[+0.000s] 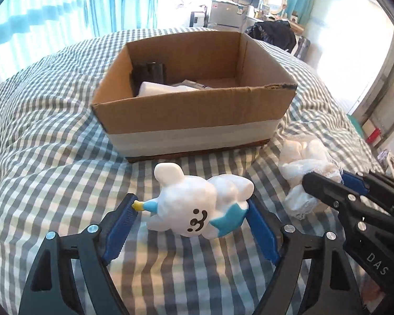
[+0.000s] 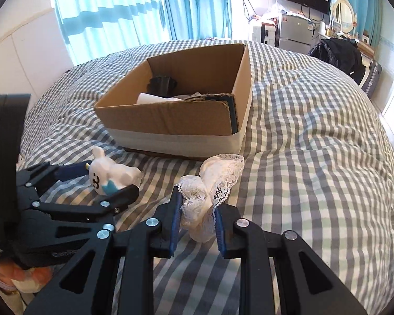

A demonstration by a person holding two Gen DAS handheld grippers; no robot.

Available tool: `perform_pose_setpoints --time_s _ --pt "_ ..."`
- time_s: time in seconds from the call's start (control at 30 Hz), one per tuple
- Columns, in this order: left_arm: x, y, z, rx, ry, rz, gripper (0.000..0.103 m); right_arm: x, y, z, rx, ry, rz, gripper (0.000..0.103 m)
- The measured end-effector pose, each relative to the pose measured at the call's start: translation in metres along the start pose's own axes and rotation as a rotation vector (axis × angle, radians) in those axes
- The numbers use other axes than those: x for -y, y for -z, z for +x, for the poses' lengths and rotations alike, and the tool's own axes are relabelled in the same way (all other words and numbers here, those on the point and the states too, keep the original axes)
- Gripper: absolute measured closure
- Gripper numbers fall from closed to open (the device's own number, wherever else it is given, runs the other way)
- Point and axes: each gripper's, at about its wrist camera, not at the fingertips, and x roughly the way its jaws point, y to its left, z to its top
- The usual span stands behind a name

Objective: Organize objects
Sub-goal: 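Place the plush bear and lace cloth into the box and release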

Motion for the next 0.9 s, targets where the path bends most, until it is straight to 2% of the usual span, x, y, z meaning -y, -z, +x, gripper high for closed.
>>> perform_pose_setpoints --time_s 0.23,0.47,0.6,0.77,0.9 --pt "-0.031 -0.022 -0.026 -0.024 0.164 -0.159 0.019 -0.010 -0.011 -0.031 0.035 -0.014 -0.022 0.081" --pt "-0.040 -0.075 -0.069 0.055 0.209 -0.135 0.019 -0.019 -0.055 -0.067 0.119 -0.063 -0.073 0.081" --pt "-0.046 -0.116 -0.084 0.106 0.260 -0.124 0.019 -0.020 -0.084 -0.076 0.168 -0.091 -0.083 0.081" --pt "-0.047 -0.156 -0.079 0.150 0.208 -0.074 0.019 -0.016 -0.123 -0.065 0.202 -0.103 -0.090 0.081" --pt "-0.048 -0.183 -0.053 0.153 0.151 -0.056 0.019 -0.007 -0.153 -0.038 0.195 -0.108 -0.069 0.081"
